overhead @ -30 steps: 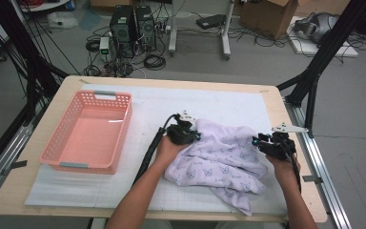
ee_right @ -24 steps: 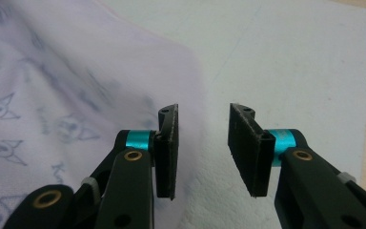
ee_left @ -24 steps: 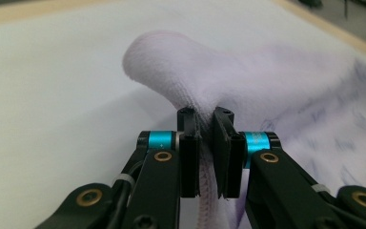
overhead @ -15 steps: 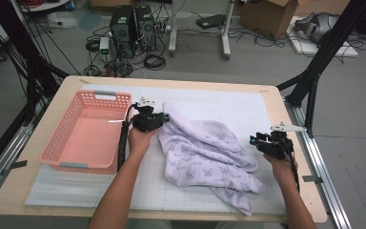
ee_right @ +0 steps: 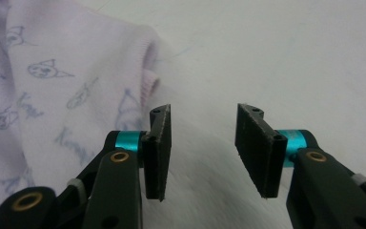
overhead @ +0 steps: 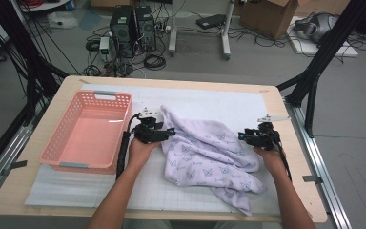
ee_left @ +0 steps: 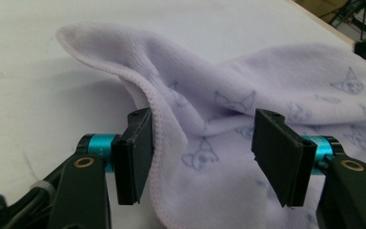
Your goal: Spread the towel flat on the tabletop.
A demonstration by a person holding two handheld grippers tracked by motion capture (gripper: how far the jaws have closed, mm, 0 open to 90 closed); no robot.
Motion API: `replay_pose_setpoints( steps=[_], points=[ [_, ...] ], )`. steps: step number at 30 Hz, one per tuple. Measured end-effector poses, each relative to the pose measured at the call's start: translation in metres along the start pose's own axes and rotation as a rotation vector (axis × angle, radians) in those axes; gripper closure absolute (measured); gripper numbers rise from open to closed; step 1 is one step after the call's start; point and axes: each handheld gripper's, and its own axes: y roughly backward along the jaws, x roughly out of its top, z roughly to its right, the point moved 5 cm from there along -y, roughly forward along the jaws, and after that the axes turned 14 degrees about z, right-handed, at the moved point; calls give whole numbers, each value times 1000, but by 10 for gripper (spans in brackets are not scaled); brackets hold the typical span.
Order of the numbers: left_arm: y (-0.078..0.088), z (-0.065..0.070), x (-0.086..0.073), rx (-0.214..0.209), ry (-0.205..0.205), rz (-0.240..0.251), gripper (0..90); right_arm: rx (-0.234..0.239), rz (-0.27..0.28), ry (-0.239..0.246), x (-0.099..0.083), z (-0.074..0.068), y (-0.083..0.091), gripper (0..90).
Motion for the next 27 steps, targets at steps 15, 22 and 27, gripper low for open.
replay_pose_setpoints(
  steps=[15,22,27],
  points=[
    [-15,17,-20,-18,-89,-142,402,134,-109,231,1,-64,-51,578],
    [-12,11,-20,11,-137,-140,707,197,-110,180,1,-67,-53,900],
    [-6,9,-24,9,-119,-88,814,48,-53,188,12,-44,-44,900]
  ],
)
